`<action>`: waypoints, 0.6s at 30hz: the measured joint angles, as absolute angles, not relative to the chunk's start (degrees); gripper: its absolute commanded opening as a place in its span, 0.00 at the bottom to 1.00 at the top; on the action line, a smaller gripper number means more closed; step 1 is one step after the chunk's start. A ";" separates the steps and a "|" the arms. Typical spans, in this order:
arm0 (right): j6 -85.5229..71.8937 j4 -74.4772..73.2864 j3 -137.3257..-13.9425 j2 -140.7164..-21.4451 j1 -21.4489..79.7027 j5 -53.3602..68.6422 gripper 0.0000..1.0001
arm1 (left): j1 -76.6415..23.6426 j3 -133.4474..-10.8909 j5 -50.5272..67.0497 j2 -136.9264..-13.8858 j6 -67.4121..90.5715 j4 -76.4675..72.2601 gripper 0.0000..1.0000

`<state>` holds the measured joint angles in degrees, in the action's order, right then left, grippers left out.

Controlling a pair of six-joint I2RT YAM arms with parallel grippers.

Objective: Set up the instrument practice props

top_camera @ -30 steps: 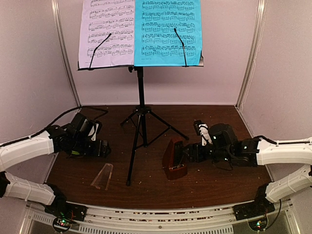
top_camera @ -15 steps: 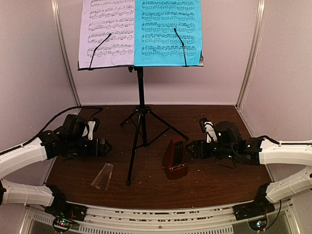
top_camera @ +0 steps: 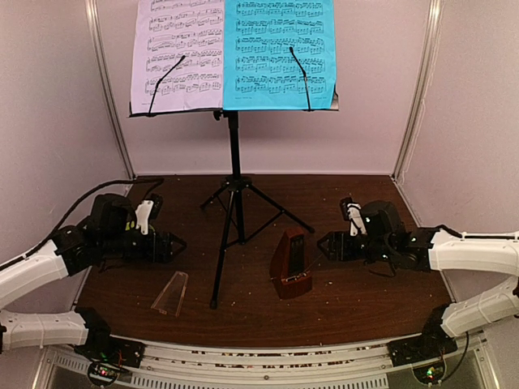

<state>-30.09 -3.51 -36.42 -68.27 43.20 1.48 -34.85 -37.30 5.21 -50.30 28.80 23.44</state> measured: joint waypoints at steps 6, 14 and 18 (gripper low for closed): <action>-31.05 -4.62 -35.31 -68.25 41.52 1.43 0.88 | -34.85 -35.97 5.93 -48.62 28.05 23.42 0.80; -33.98 -7.94 -35.09 -67.05 38.72 1.76 1.00 | -34.85 -35.09 6.72 -48.64 27.40 21.93 0.80; -35.14 -9.63 -35.16 -64.71 36.99 2.81 1.00 | -34.85 -35.03 7.07 -48.77 26.98 20.47 0.81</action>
